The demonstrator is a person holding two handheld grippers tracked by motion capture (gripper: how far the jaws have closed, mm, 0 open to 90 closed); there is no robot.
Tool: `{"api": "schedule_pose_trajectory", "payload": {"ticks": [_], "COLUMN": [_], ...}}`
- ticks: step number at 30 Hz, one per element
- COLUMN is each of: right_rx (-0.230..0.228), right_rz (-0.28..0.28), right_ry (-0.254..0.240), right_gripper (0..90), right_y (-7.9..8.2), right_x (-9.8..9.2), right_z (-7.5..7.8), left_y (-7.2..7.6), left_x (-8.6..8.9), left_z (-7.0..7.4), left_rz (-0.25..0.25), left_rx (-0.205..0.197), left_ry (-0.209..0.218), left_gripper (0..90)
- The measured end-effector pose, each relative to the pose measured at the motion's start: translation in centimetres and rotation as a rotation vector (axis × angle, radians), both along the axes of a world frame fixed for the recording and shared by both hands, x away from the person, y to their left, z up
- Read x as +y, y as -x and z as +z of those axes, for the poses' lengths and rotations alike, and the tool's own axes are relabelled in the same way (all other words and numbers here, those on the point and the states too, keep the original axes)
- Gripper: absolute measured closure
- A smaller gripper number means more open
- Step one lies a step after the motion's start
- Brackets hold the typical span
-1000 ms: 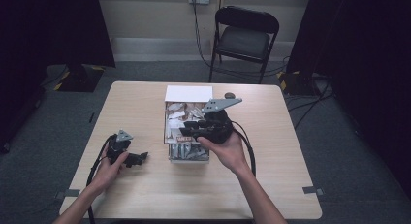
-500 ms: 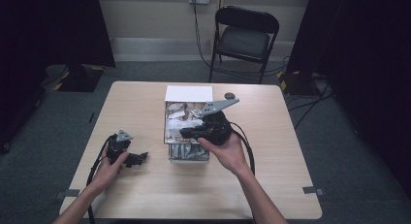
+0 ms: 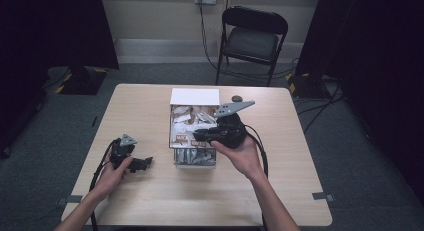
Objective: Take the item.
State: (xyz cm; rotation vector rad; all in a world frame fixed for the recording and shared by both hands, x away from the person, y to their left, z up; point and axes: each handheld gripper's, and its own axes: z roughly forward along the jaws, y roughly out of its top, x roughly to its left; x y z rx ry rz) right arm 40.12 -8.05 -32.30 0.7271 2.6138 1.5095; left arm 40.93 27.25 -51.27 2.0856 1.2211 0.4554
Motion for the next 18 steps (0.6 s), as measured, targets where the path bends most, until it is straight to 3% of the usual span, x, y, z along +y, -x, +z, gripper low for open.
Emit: {"api": "schedule_pose_trajectory", "payload": {"ticks": [5,12,18], "right_rx": [-0.003,-0.003,-0.027], "right_rz": [0.007,-0.001,-0.01], "right_ry": [0.013,0.015,-0.014], "right_gripper": [88.4,90.0,90.0], "right_y": [0.05,0.17,0.34], "right_x": [0.27,0.18,0.06], "right_z": [-0.14,-0.07,0.26], "left_y": [0.0,0.0,0.0], "left_x": [0.0,0.0,0.0], "left_z": [0.0,0.0,0.0], "left_rz": [0.0,0.0,0.0], "left_rx": [0.0,0.0,0.0], "left_ry": [0.001,0.0,0.0], "left_gripper": [0.0,0.0,0.0]}}
